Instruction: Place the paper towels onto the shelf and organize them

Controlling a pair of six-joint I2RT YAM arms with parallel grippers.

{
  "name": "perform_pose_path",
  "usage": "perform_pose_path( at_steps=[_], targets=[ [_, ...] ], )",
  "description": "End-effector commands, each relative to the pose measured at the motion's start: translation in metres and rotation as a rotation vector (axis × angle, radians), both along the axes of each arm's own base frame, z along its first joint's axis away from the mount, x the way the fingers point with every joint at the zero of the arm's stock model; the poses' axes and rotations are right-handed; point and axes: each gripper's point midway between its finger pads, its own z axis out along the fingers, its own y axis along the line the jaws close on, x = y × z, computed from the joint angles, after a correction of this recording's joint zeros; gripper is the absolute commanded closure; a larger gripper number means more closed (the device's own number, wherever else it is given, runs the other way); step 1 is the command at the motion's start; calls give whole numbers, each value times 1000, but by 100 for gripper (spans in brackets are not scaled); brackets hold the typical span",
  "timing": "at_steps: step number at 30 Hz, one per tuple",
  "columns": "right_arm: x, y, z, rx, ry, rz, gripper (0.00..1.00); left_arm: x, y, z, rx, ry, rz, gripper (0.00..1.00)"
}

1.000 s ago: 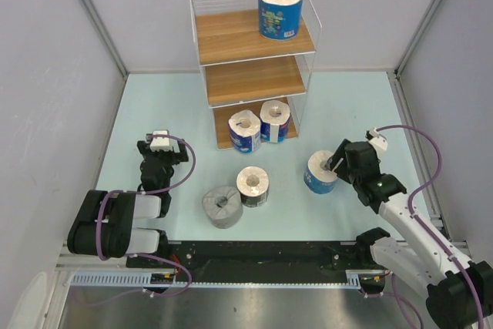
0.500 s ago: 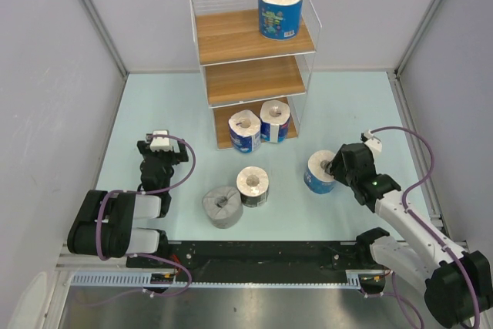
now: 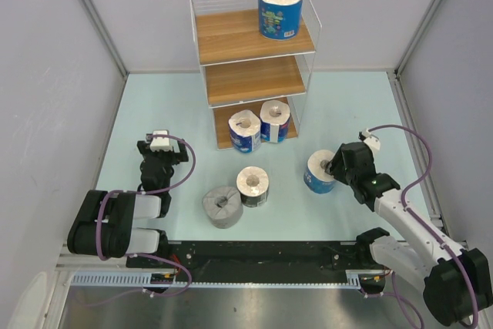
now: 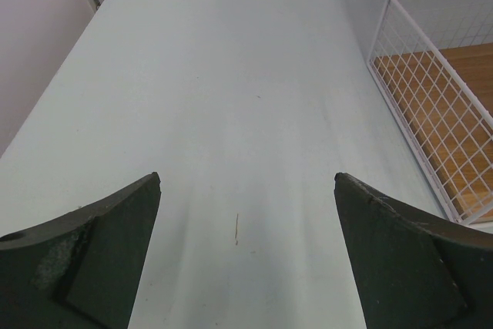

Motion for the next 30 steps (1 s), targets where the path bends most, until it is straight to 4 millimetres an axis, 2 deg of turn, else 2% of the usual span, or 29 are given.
perform_pose_path(
  at_steps=[1,5,8,11,12,14,15,16,17,18,20,21,22,24,25,26,27,28,29,30],
  targets=[
    [3,5,0,11,-7,32,54,9,-2,20,-12,-64,-11,0],
    [5,8,13,25,-55,51,61,9,-2,20,-12,-63,-11,0],
    [8,14,32,54,-111,88,67,9,-2,19,-12,-61,-13,0],
    [11,20,52,62,-147,122,67,9,-2,20,-13,-63,-11,0],
    [14,22,67,68,-168,128,67,9,-2,20,-13,-64,-13,0],
    [14,29,76,66,-160,173,67,9,-2,20,-12,-63,-13,0],
    [19,35,95,78,-191,192,67,9,-2,20,-12,-64,-13,0],
    [20,39,103,80,-201,210,67,9,-2,20,-12,-64,-13,0],
    [21,48,113,84,-216,243,67,9,-2,20,-12,-63,-13,0],
    [24,58,135,101,-260,283,67,9,-2,20,-12,-63,-13,0],
    [29,81,163,140,-323,377,66,9,-2,20,-12,-63,-13,0],
    [23,101,174,166,-340,461,66,9,-2,19,-12,-61,-13,0],
    [25,112,205,185,-405,494,66,9,-2,20,-13,-63,-13,0],
    [23,138,221,146,-439,569,66,9,-2,20,-13,-64,-13,0],
    [22,148,247,145,-491,590,66,9,-2,20,-12,-63,-13,0],
    [27,159,251,124,-497,604,65,9,-1,20,-13,-63,-10,0],
    [23,170,261,107,-524,633,65,8,-2,19,-12,-60,-13,0],
    [25,176,290,120,-584,637,65,9,-2,20,-12,-63,-13,0],
    [33,186,291,107,-580,646,65,8,-2,19,-12,-61,-13,0],
    [33,193,299,98,-598,661,65,9,-2,20,-13,-64,-13,0]
  ],
)
